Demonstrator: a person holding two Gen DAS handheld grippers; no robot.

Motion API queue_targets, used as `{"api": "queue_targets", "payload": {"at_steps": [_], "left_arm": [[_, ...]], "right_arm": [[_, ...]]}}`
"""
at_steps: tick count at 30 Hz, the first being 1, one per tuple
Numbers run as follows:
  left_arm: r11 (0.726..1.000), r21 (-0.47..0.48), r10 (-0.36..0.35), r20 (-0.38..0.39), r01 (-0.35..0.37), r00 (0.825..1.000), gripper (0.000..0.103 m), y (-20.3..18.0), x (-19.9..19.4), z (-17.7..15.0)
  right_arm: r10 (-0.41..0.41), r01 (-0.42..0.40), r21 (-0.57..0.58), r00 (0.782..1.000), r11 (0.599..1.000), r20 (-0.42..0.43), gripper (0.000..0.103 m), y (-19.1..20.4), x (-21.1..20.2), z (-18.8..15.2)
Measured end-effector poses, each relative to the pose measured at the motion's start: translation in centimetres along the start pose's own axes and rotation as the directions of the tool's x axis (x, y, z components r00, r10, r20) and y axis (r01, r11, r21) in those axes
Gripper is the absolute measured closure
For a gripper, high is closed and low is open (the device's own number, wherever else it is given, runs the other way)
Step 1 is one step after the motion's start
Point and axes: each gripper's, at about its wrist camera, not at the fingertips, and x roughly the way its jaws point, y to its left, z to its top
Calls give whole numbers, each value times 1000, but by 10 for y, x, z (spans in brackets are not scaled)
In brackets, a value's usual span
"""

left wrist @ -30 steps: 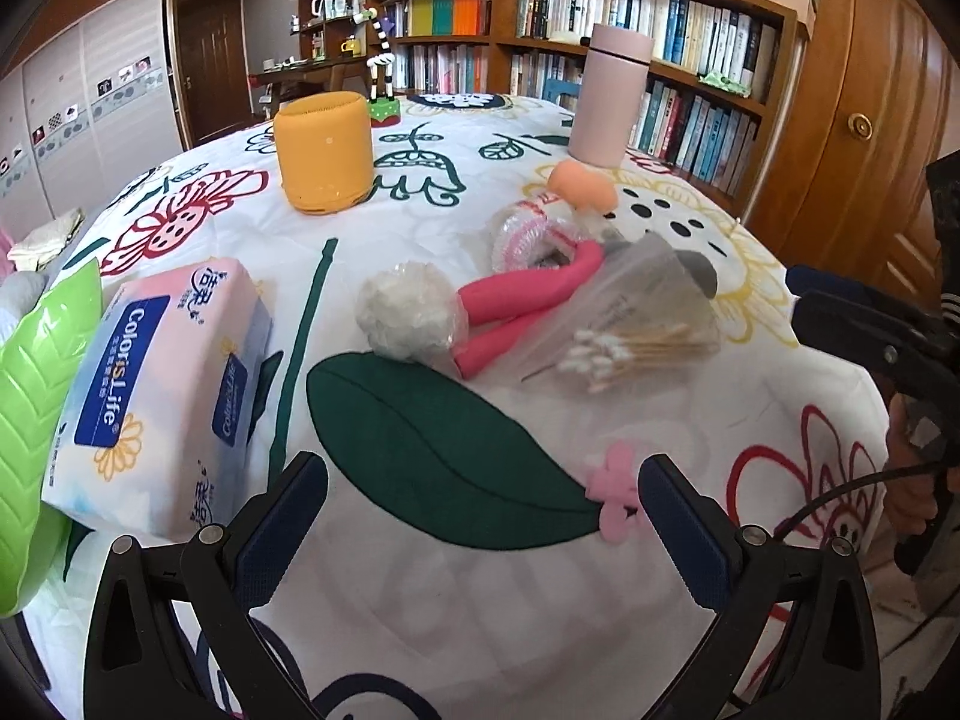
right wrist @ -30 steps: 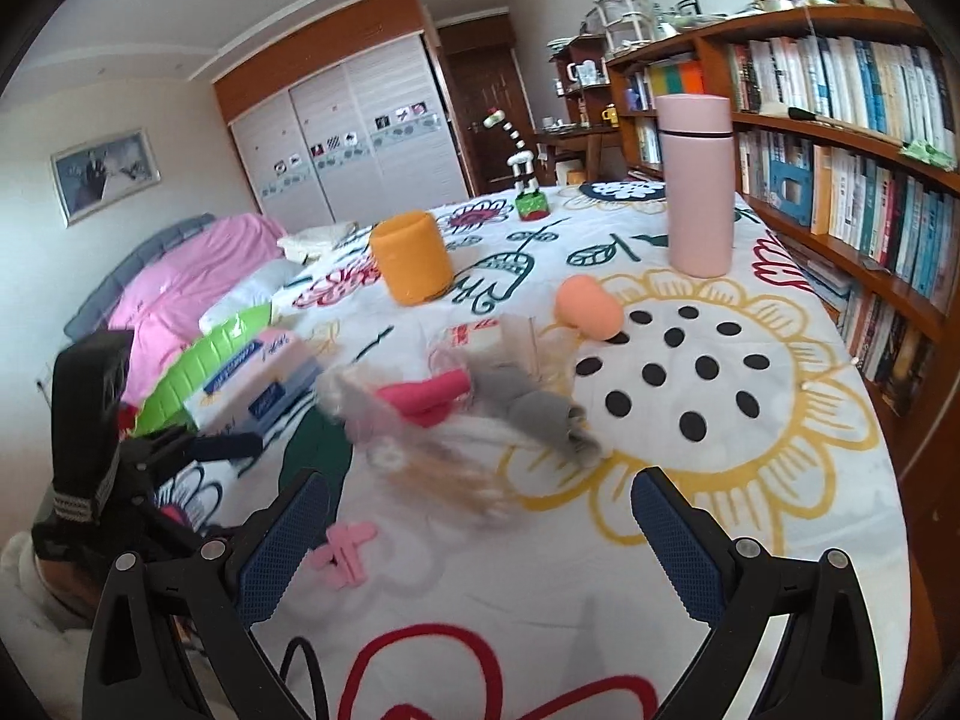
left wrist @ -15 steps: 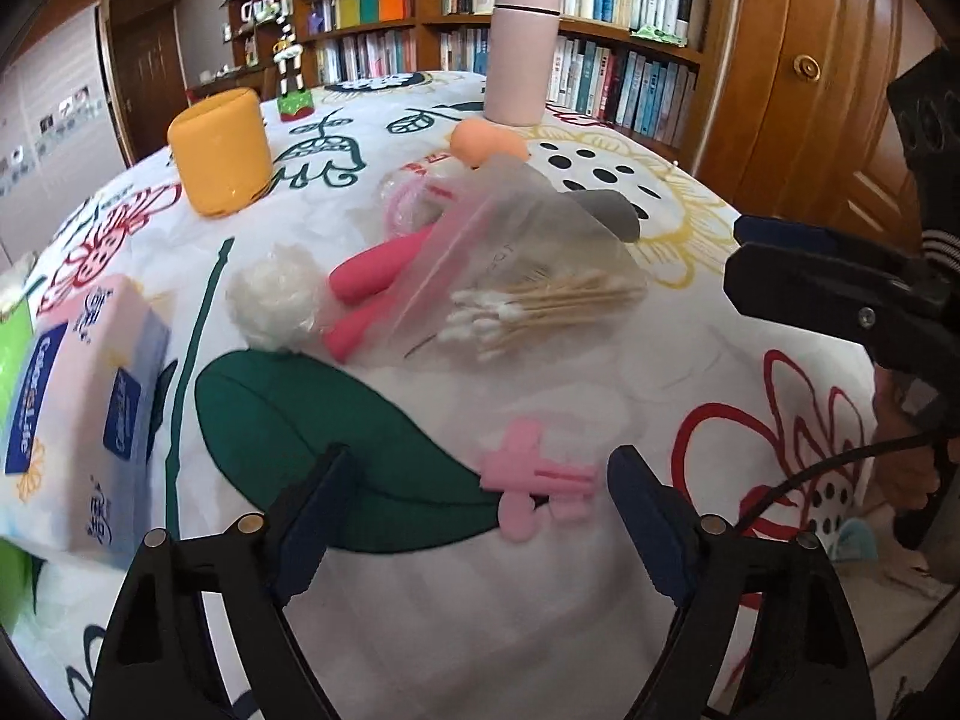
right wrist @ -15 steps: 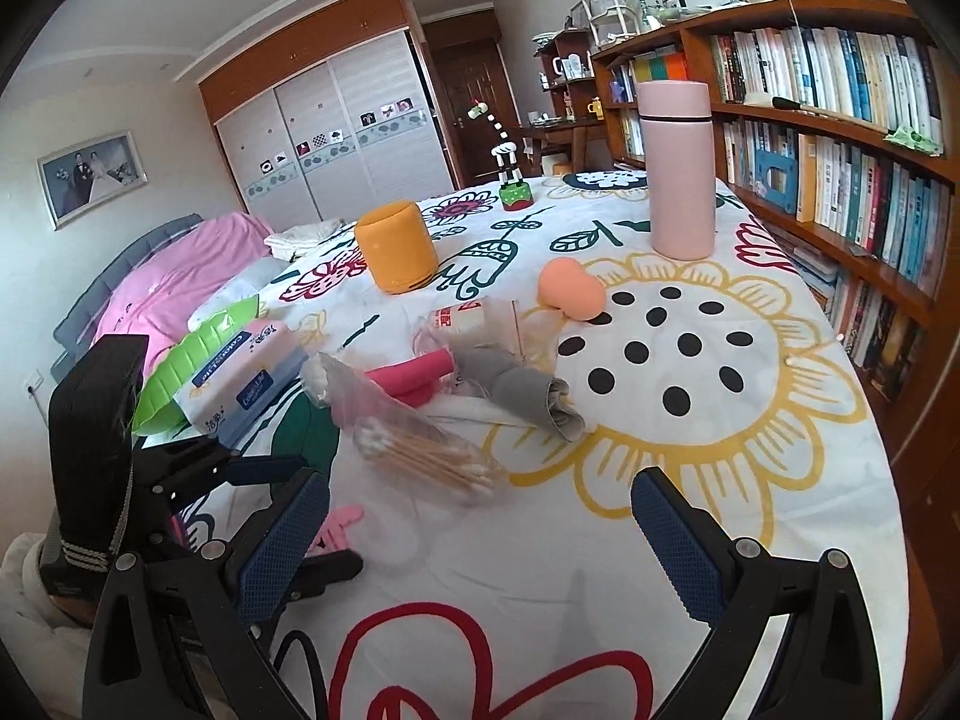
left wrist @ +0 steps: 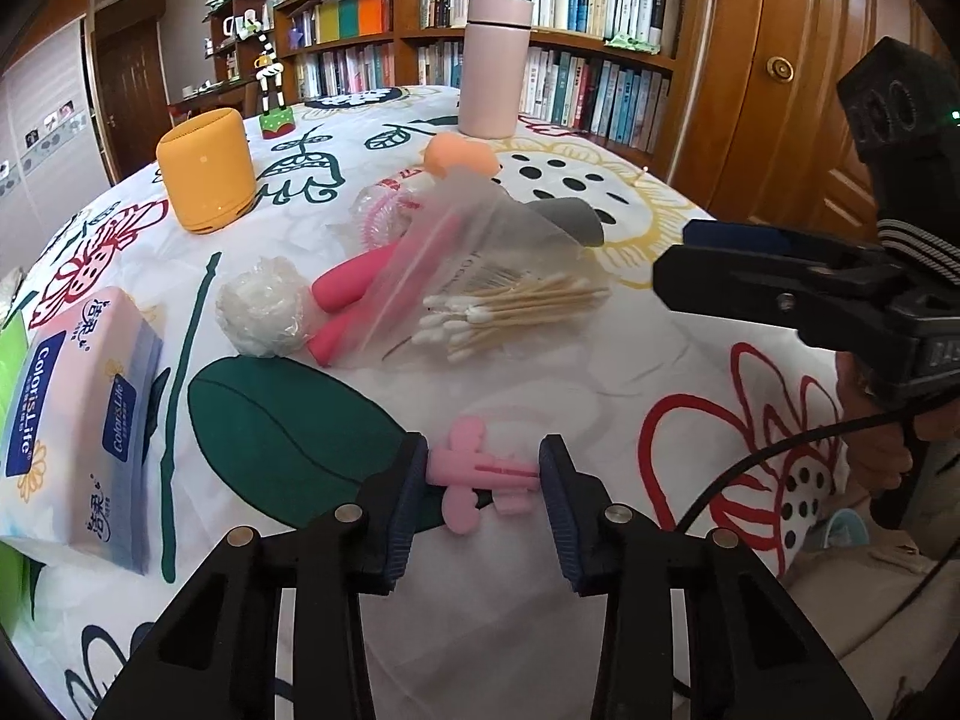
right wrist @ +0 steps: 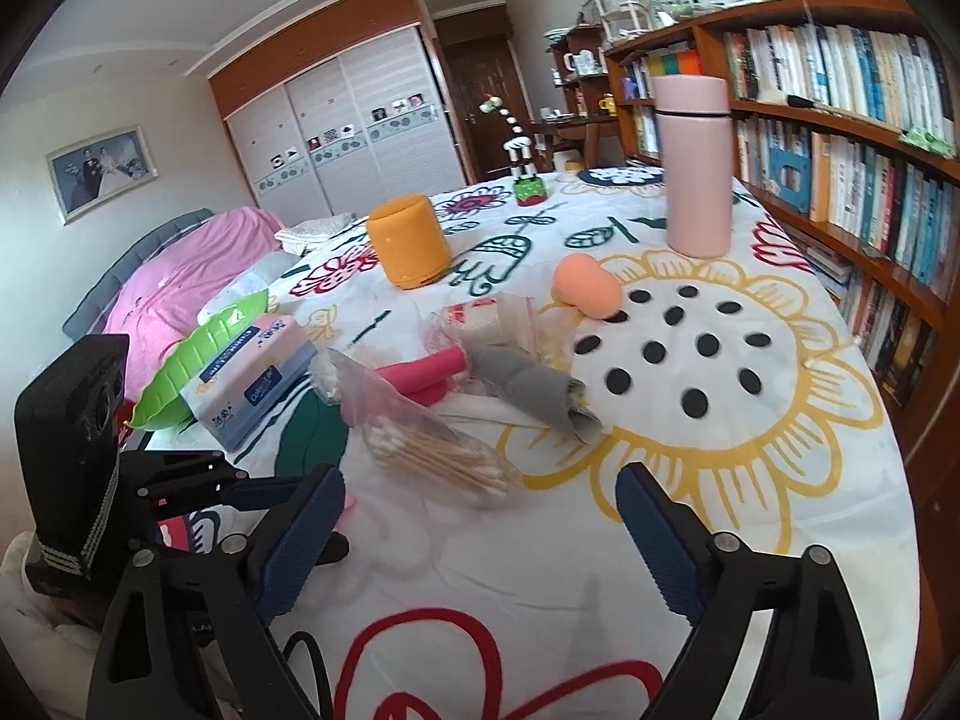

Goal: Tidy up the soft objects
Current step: 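Grasp the clear bag of cotton swabs with the right gripper while the left lifts the pink toy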

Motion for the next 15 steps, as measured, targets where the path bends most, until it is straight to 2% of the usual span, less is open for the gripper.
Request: {"api": "queue_targets", "payload": {"at_steps": [7,15], "left_arm": [[997,-49,58,51,-56,997,63,17,-23,4],[982,-141,139,77,-127,987,63,50,-45,5]], "right_arm": [[50,-49,-89,999,995,9,14,17,13,13],[70,-82,-148,994,985,-86,34,23,52,16]]}}
